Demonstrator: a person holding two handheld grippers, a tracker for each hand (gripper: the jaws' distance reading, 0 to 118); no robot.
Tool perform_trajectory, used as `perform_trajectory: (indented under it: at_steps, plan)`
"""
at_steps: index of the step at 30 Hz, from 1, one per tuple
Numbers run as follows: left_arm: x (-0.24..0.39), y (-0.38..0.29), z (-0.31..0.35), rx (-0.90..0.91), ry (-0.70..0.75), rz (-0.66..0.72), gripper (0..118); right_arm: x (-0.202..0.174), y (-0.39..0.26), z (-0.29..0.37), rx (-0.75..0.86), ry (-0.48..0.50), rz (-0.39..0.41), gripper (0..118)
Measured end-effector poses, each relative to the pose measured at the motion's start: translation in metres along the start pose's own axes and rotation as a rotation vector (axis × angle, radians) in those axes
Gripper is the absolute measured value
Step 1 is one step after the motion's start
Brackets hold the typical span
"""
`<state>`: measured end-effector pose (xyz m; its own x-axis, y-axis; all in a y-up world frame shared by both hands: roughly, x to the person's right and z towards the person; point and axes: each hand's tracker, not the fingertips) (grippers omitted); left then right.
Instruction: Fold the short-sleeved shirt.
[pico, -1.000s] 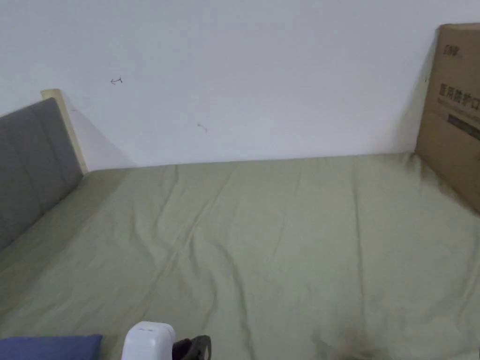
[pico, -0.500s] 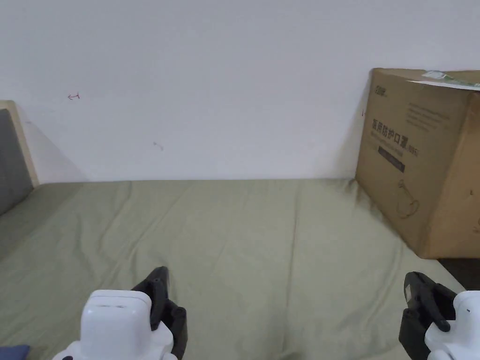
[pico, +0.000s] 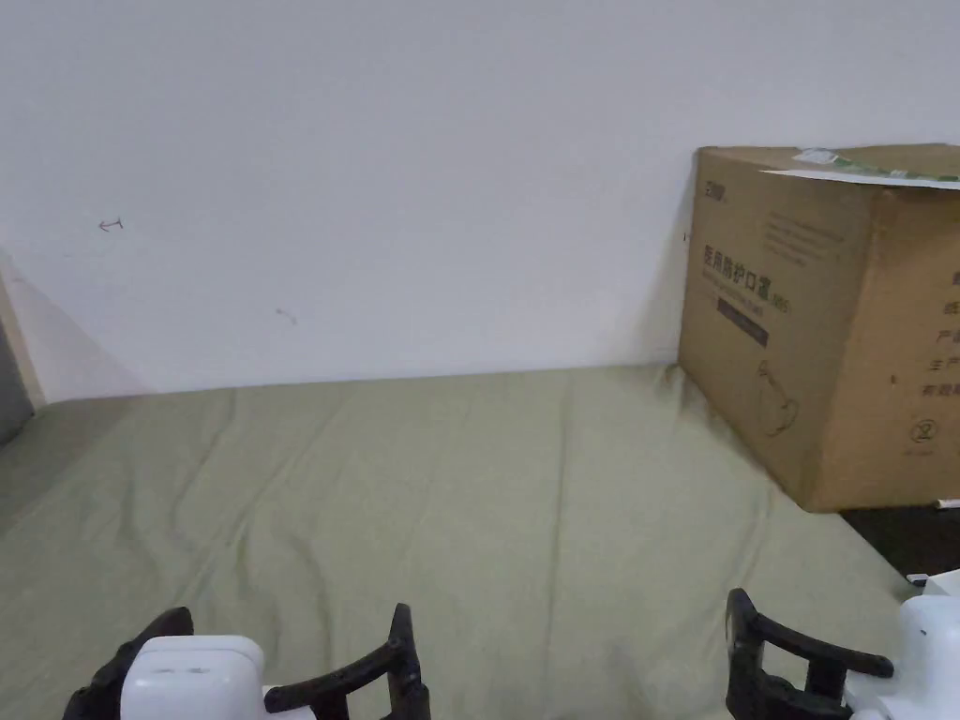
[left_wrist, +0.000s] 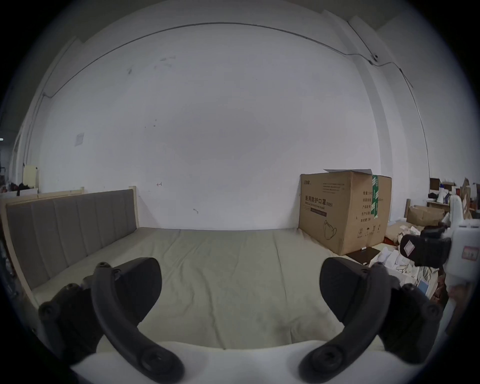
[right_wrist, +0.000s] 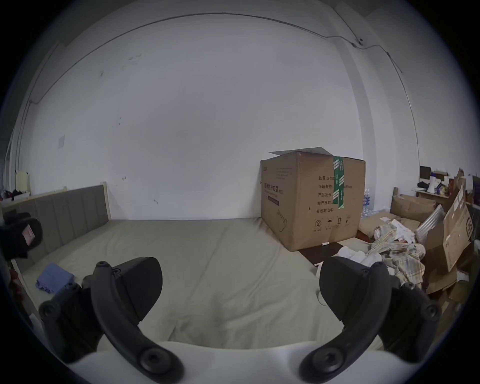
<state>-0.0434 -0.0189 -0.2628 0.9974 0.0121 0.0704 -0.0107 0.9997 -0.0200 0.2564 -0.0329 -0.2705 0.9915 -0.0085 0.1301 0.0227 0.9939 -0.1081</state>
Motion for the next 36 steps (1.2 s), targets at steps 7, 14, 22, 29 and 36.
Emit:
perform_trajectory:
  at_steps: [7, 14, 22, 29, 36]
  plan:
    - [-0.005, 0.000, -0.004, 0.008, 0.030, -0.007, 118, -0.007, -0.007, 0.002, -0.024, 0.016, 0.038, 118]
    - [-0.009, 0.006, -0.006, -0.022, 0.034, 0.035, 118, -0.011, 0.003, 0.002, -0.020, 0.039, 0.055, 118]
    - [0.005, 0.003, -0.014, -0.083, 0.135, -0.040, 118, -0.017, 0.004, -0.002, -0.045, 0.064, 0.077, 118]
    - [-0.002, 0.002, -0.007, -0.094, 0.060, 0.067, 118, -0.017, 0.004, -0.003, -0.066, 0.076, 0.083, 118]
    - [-0.003, 0.004, -0.015, -0.104, 0.112, 0.083, 118, -0.016, 0.000, -0.005, -0.083, 0.076, 0.083, 118]
